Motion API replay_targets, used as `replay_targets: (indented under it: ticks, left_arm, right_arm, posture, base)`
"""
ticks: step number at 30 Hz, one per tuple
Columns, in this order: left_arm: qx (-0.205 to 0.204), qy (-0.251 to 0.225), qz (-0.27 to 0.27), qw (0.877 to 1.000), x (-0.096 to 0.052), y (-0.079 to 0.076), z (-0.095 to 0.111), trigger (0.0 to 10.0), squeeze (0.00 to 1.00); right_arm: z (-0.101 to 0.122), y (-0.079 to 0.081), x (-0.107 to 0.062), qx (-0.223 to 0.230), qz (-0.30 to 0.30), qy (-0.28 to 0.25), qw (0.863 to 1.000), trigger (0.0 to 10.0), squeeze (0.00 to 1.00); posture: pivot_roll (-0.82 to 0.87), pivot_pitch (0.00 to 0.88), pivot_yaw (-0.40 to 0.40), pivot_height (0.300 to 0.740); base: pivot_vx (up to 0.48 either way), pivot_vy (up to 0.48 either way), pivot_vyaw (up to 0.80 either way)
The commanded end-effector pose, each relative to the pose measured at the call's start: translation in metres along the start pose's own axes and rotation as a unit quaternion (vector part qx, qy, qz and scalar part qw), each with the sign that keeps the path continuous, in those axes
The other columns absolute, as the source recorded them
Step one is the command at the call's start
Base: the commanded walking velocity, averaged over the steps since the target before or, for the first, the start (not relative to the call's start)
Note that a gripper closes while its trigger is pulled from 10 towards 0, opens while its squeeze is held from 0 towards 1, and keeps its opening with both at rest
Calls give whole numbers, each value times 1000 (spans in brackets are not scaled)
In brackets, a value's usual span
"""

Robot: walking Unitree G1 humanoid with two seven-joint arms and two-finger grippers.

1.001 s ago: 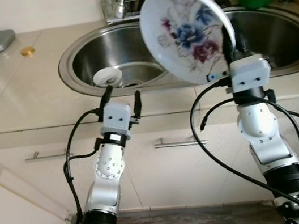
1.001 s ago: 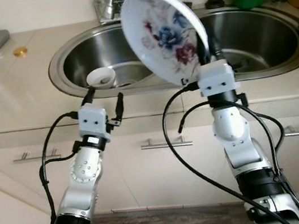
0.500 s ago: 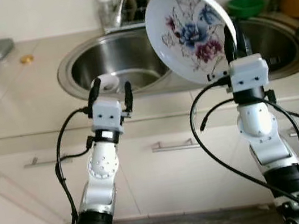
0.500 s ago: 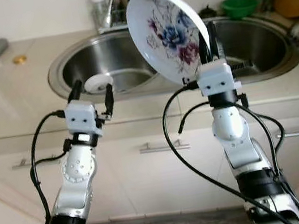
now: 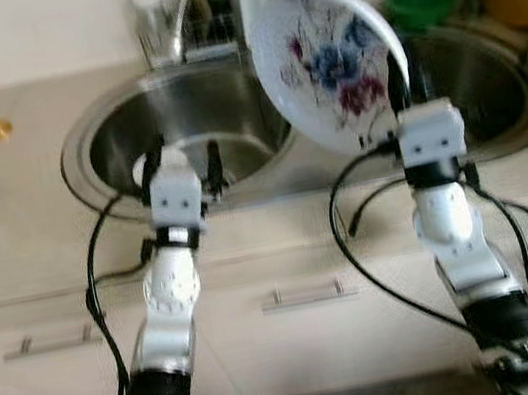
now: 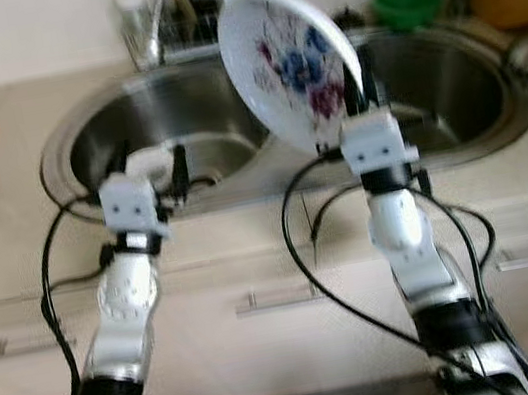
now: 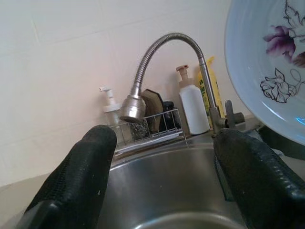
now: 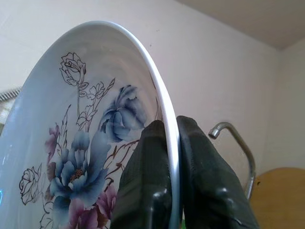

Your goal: Kitchen organization

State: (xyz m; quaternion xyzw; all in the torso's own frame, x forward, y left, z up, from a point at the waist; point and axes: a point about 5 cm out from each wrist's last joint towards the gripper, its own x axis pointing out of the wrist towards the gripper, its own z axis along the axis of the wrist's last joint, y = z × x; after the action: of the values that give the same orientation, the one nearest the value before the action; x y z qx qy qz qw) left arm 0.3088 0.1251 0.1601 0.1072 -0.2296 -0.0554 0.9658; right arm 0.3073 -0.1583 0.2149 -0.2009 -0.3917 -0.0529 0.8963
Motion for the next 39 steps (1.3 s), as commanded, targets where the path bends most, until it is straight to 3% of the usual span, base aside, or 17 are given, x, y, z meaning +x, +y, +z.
replay_targets:
  ticks: [1,9,13,17,18,23,28,33,37,39]
  left_arm:
    - [0,-11,-7,1000,3,-2,5,10000,0]
    - [0,-11,-7,1000,3,-2,5,10000,0]
    - [2,-9,-14,1000,5,-5,5,10000,0]
    - [5,-7,-16,1000,5,-4,4,10000,0]
    - [6,-7,-16,1000,5,-4,4,10000,0]
    - [6,-7,-15,1000,5,-4,5,10000,0]
    - [6,-6,-21,1000,5,-6,4,10000,0]
    - [8,-4,-24,1000,6,-6,2,10000,0]
    - [9,-3,-27,1000,7,-9,2,10000,0]
    - [9,-3,-28,1000,7,-9,2,10000,0]
  right_arm:
    - [7,-6,7,1,-17,-22,1000,10000,0]
    - [7,-6,7,1,-17,-22,1000,10000,0]
    - [-30,-20,6,-6,-68,103,992,10000,0]
    - [-42,-37,11,-30,-94,131,986,10000,0]
    - [-46,-49,12,-29,-120,143,982,10000,0]
    - [-48,-71,13,-37,-169,144,974,10000,0]
    - [-56,-79,6,-69,-155,170,971,10000,0]
    - [-74,-83,-1,-100,-133,235,958,10000,0]
    - [-99,-85,-6,-142,-84,330,930,10000,0]
    - [-103,-87,-7,-139,-83,346,924,10000,0]
  posture:
    - [-98,0,1,740]
    - [-98,0,1,740]
    - [-94,0,-1,740]
    - [-92,0,2,740]
    - [-92,0,2,740]
    - [-92,0,1,740]
    - [-97,0,5,740]
    - [-101,0,6,740]
    - [-99,0,4,740]
    - [-99,0,4,740]
  base:
    - [356,0,0]
    - [356,0,0]
    - [0,0,0]
    - [0,0,0]
    - [0,0,0]
    - [0,0,0]
    - [0,0,0]
    - [0,0,0]
    - [0,0,0]
    - [0,0,0]
